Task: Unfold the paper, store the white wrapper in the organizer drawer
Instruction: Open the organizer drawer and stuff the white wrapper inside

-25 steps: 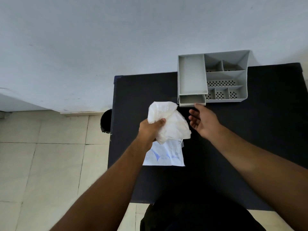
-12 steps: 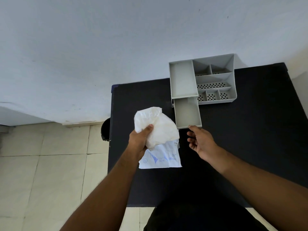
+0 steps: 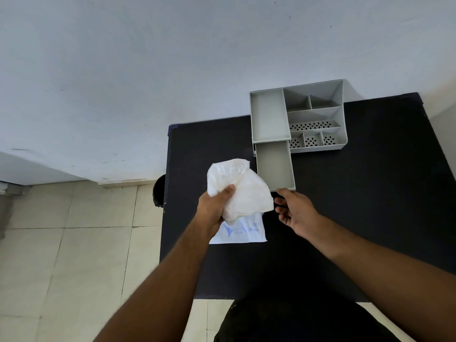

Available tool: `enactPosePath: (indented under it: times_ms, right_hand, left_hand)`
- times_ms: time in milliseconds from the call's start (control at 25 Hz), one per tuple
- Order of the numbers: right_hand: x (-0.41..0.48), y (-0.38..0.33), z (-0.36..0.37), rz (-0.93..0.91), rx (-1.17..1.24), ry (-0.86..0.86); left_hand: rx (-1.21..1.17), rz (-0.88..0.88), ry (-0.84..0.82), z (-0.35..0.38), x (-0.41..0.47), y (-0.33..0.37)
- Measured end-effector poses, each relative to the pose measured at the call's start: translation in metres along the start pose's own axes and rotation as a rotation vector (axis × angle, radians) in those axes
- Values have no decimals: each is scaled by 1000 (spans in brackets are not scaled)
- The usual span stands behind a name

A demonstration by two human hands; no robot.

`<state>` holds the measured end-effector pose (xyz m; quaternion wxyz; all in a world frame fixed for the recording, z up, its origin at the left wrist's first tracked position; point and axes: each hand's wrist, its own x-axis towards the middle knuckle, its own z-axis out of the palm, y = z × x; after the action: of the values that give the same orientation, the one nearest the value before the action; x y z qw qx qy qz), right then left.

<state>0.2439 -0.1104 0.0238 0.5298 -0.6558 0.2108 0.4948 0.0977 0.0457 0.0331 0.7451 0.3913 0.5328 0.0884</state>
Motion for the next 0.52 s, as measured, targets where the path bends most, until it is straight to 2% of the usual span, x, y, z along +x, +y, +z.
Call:
enactPosePath:
  times_ms: [520]
  right_hand:
    - [-5, 11, -2, 29, -10, 18]
  left_hand:
    - [15, -24, -17, -7, -10, -6]
